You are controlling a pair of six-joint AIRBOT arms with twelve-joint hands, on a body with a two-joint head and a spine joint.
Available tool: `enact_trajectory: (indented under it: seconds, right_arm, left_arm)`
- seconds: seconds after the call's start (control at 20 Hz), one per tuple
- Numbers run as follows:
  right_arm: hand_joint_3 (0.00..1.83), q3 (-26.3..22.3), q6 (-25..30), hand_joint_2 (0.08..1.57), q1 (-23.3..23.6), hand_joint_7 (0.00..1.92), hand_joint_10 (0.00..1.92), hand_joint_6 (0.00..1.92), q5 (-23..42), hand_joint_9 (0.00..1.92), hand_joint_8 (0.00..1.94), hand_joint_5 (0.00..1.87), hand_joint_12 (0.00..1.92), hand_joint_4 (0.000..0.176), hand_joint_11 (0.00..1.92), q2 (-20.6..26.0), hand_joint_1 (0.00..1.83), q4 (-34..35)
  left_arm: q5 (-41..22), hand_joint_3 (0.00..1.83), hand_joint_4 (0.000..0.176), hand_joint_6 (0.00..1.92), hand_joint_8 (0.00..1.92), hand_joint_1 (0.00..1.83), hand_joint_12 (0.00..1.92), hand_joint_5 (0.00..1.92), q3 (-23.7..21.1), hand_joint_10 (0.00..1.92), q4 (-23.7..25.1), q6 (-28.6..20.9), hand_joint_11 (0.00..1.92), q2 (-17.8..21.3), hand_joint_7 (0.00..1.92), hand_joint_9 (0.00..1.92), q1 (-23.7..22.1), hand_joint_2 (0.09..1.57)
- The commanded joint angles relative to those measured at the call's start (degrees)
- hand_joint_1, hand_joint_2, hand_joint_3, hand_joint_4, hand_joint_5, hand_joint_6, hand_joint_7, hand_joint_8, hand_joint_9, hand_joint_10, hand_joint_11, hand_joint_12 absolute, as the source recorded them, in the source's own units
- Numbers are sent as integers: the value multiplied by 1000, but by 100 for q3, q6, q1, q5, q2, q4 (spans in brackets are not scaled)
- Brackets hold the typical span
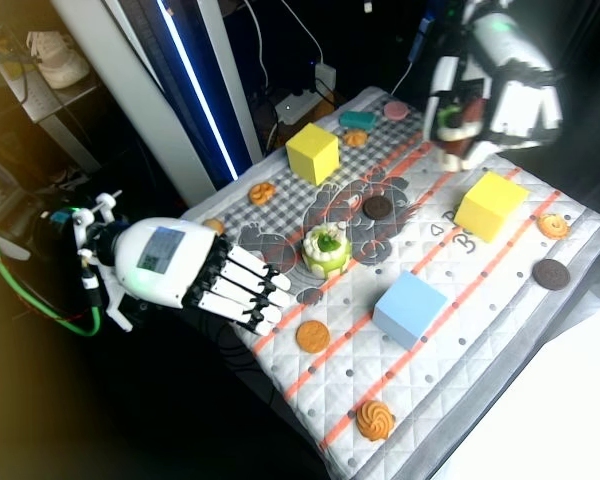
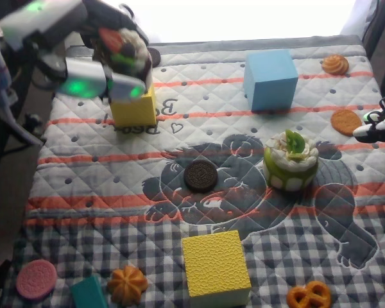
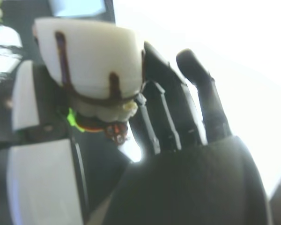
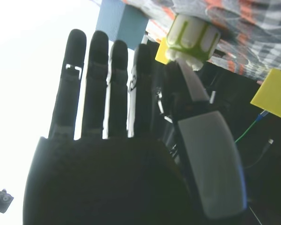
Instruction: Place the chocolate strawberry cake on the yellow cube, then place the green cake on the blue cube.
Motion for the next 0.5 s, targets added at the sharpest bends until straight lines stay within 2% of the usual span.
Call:
enact_trajectory:
  seconds: [0.0,0.05,0.1,0.15,0.2,0.25,0.35,0.4,0.45]
  right_arm:
    - [0,50,4,1393,50,589,0,0,676,593,0,659,781,0,308,23,794,79]
    - [0,56,4,1388,53,590,8,1,676,609,1,662,801,0,347,16,799,78]
    - [0,67,4,1386,59,594,15,0,676,628,2,661,813,0,374,7,797,78]
    - [0,77,4,1385,70,602,14,1,677,635,4,664,810,0,374,-1,785,78]
    - [0,80,4,1381,76,645,29,0,677,758,3,673,950,0,474,-5,787,78]
    - [0,91,4,1377,103,654,5,1,677,747,2,678,931,0,464,-23,781,73]
    - [3,105,4,1385,135,645,1,0,677,737,0,668,917,0,453,-40,759,47]
    - [3,109,5,1387,145,637,0,0,677,727,0,662,897,0,445,-45,739,39]
    - [0,111,6,1391,147,629,10,0,677,780,0,657,960,0,499,-48,741,34]
  left_arm:
    - [-466,0,0,402,1180,1275,1780,1185,97,1306,6,-38,428,-20,1008,753,-123,1077]
    - [-354,0,0,637,1052,1183,1854,1149,227,1410,-28,-38,400,-91,933,721,-186,1053]
    - [-281,0,0,515,1144,1251,1760,1151,385,1344,-107,-38,396,-198,997,747,-240,1076]
    - [-232,0,0,654,969,1159,1741,1149,534,1336,-196,-38,397,-313,952,762,-286,1049]
    - [-206,2,0,532,1093,1238,1657,1158,591,1236,-235,-38,399,-357,1004,779,-301,1068]
    - [-112,1,0,554,1144,1254,1575,1126,738,1169,-316,-38,361,-467,1003,760,-316,1084]
    - [5,1,0,616,1084,1258,1509,1088,831,1095,-351,-39,360,-532,1042,801,-330,1082]
    - [54,0,0,590,1083,1261,1518,1103,871,1095,-359,-39,369,-566,1046,817,-334,1079]
    - [84,0,0,568,1130,1263,1609,1109,898,1184,-361,-39,348,-590,1026,814,-334,1084]
